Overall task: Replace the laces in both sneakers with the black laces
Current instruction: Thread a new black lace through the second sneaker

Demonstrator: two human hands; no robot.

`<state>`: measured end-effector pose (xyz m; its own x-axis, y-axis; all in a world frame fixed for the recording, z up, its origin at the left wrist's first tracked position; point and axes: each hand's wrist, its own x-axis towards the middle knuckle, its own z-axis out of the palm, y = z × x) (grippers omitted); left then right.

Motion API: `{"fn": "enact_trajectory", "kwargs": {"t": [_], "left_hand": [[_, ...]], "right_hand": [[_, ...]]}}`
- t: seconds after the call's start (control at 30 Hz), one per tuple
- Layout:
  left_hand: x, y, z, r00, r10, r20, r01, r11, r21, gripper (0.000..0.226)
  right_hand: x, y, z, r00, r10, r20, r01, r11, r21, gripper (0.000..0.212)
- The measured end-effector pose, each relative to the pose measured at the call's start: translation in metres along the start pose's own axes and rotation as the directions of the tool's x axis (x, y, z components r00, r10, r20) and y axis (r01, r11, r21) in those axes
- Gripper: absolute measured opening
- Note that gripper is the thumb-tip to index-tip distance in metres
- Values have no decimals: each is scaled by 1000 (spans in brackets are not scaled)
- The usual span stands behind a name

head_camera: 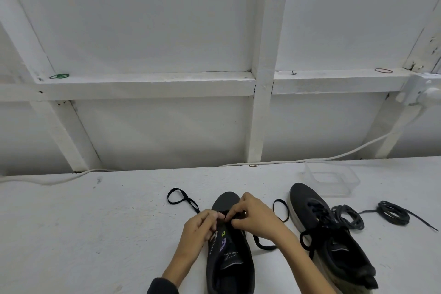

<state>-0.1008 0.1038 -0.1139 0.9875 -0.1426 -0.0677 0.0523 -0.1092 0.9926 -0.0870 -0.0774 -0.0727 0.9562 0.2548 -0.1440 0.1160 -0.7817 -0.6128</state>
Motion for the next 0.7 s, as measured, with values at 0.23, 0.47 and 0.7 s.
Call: {"fn": "enact_trajectory", "kwargs": {"t": [0.23, 0.47, 0.7], "left_hand": [[0, -13, -20, 996, 91, -12, -88, 980, 179, 19], [2, -12, -16, 991, 102, -89, -69, 947, 314, 14], [-1, -9, -15, 992, 121, -41, -94, 908, 409, 13]], "right_hand": [[0, 4, 6, 1000, 10, 4, -10, 999, 36, 9], [2, -3, 21, 991, 35, -129, -49, 993, -111, 18], [4, -2, 25, 986, 107, -125, -98, 992, 76, 14]]}}
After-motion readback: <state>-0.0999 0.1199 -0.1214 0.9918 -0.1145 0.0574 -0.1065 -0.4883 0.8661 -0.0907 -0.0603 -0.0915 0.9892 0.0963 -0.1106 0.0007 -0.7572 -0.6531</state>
